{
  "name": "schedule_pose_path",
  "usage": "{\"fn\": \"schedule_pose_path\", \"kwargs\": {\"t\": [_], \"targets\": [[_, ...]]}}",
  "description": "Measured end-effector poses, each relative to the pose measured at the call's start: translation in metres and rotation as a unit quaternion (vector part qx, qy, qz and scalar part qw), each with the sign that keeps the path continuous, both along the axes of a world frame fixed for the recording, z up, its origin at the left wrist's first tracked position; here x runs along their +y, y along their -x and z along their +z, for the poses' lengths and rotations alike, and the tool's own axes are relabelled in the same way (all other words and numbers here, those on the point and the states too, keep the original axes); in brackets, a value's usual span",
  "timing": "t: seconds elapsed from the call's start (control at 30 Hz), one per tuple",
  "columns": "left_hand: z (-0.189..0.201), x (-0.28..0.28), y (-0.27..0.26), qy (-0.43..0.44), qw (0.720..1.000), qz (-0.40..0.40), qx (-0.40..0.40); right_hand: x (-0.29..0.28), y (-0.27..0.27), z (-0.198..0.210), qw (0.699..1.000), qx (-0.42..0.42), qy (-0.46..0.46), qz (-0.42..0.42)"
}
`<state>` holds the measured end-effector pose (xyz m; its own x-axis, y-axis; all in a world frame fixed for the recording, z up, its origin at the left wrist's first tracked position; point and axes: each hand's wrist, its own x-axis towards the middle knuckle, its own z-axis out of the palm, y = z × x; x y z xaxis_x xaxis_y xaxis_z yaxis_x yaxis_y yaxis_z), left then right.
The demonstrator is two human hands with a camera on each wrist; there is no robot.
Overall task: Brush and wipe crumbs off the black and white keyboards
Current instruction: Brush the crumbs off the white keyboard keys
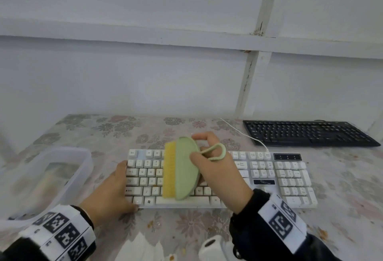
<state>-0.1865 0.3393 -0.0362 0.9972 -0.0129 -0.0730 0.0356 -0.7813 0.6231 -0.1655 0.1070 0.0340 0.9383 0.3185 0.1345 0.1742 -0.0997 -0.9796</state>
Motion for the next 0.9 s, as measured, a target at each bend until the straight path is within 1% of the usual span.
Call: {"fn": "schedule_pose_path", "kwargs": {"t": [0.07, 0.13, 0.2, 0.33, 0.43, 0.5, 0.57, 0.63, 0.73, 0.9], "targets": [[0.001, -0.001, 0.001, -0.001, 1.000, 0.000, -0.002, 0.008, -0.008, -0.001, 0.999, -0.018, -0.007, -0.033], [0.002, -0.001, 0.001, -0.005, 1.000, 0.000, -0.003, 0.016, -0.011, -0.006, 0.998, -0.029, 0.013, -0.046], [0.002, -0.001, 0.000, -0.005, 1.000, -0.001, -0.003, 0.020, -0.009, -0.013, 0.999, -0.015, 0.030, -0.028], [0.001, 0.000, 0.000, -0.003, 1.000, 0.002, -0.004, 0.020, 0.004, -0.024, 0.997, 0.040, 0.039, 0.045], [0.002, -0.002, 0.000, 0.003, 1.000, 0.001, -0.004, 0.014, 0.009, -0.025, 0.995, 0.038, 0.066, 0.058], [0.002, -0.001, 0.001, 0.001, 1.000, 0.000, -0.005, 0.008, 0.009, -0.018, 0.995, 0.031, 0.076, 0.057], [0.002, 0.000, 0.001, 0.002, 1.000, 0.001, -0.007, 0.003, 0.007, -0.008, 0.997, 0.022, 0.055, 0.040], [0.002, -0.001, 0.001, 0.006, 1.000, -0.001, -0.009, 0.001, 0.002, -0.002, 1.000, -0.005, 0.026, 0.002], [0.003, -0.002, 0.002, 0.008, 1.000, -0.005, -0.014, 0.007, -0.007, -0.004, 0.999, -0.031, -0.011, -0.035], [0.001, 0.000, 0.000, -0.002, 1.000, -0.005, -0.012, 0.019, 0.001, -0.022, 1.000, 0.002, 0.020, 0.005]]}}
